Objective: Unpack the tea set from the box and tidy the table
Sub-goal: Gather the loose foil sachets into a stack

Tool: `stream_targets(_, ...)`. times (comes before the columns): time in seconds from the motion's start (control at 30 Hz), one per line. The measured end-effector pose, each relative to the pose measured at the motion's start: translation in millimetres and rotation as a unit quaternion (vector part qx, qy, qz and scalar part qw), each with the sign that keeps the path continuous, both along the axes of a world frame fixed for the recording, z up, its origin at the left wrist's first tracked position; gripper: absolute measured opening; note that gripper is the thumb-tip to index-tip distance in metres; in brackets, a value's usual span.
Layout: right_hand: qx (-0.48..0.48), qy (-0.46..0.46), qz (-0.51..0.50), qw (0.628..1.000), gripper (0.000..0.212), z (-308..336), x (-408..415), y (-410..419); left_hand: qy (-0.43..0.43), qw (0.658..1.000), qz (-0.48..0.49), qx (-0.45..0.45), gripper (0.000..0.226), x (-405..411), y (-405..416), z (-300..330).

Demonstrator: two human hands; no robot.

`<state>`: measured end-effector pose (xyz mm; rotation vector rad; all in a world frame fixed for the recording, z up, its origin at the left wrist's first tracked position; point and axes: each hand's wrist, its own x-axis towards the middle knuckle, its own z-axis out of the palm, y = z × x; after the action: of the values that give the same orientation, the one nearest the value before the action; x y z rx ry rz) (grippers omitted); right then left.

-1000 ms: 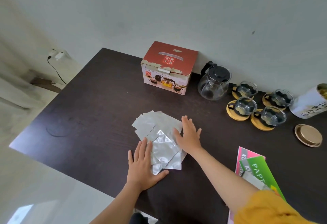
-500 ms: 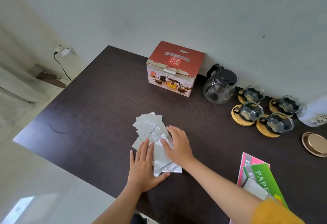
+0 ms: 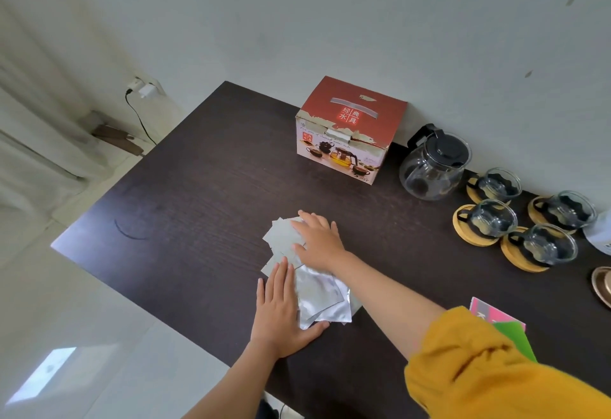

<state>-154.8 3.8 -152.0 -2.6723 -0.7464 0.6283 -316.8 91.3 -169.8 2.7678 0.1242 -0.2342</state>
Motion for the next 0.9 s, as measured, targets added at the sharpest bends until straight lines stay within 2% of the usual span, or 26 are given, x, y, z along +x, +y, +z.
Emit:
stream_targets(0.17,0.038,-0.017,-0.030,0.999,0.054,-4,-46,-34,0.003,0.999,-0.028,0.026,0.121,-2,3,-5)
stream_targets(0.27,0.074,-0.036,-0.074,0.994,0.050,-5,-68,-54,-0.002,1.000,-0.018,0.011,0.117,-2,1,-6)
stream_targets(0.43,0.128,-0.036,-0.135,0.982,0.044,-2,-74,-62,0.018,1.000,0.004,-0.010,0.113,-2,-1,-2)
stream_targets(0.5,0.128,-0.032,-0.151,0.980,0.050,2,-68,-58,0.029,0.999,0.005,-0.013,0.114,-1,-1,2)
stream_targets(0.6,0.107,-0.034,-0.121,0.986,0.058,9,-51,-43,0.028,1.000,-0.012,-0.004,0.120,-1,0,6)
stream_targets(0.77,0.034,0.029,-0.025,0.999,0.063,12,-22,-21,0.024,0.998,-0.054,-0.031,0.156,-4,4,9)
stream_targets(0.9,-0.002,0.011,0.001,1.000,0.062,9,-15,-22,0.008,0.996,-0.084,-0.020,0.152,-3,6,9)
